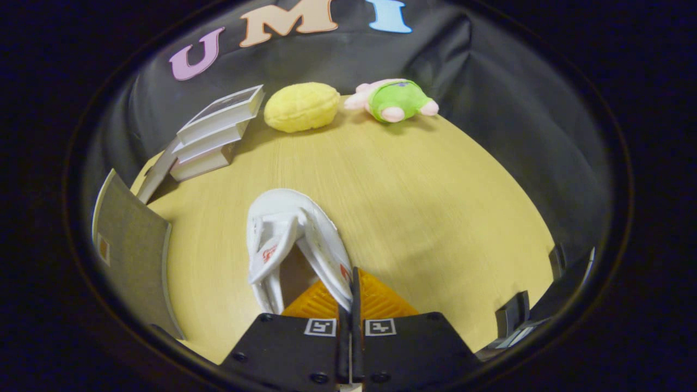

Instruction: Open the storage box then place both shoes into the box .Put the left shoe in first, then the right shoe, with the right side of both shoes facing outward in a uniform manner.

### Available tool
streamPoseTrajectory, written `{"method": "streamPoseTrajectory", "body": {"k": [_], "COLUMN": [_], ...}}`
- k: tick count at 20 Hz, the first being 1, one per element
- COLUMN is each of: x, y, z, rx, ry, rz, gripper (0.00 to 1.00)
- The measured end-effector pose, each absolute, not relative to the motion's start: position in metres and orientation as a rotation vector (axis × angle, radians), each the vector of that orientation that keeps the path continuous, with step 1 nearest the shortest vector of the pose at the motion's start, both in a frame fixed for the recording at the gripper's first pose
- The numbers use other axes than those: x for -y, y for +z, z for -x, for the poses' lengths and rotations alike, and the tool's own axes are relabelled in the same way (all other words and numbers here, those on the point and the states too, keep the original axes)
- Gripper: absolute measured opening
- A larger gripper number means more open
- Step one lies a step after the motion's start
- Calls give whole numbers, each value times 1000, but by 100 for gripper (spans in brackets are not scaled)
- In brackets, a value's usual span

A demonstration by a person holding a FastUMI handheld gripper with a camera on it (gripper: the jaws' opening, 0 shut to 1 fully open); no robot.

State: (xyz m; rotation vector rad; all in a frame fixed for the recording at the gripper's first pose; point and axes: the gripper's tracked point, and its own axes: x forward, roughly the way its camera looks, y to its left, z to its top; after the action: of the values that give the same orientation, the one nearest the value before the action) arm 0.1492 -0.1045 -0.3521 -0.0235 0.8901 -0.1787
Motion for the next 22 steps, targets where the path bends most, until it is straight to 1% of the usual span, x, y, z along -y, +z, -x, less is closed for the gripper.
{"method": "streamPoseTrajectory", "body": {"k": [3,6,8,12,18,22], "x": [101,81,73,54,-29,-128], "y": [-350,-347,-336,-291,-212,-174], "z": [-146,-142,-139,-134,-120,-103], "rx": [-915,-943,-933,-882,-828,-872], "ry": [-179,-156,-153,-133,22,217], "rz": [-57,-305,-394,-415,-473,-612], "gripper": [5,5,5,5,5,5]}}
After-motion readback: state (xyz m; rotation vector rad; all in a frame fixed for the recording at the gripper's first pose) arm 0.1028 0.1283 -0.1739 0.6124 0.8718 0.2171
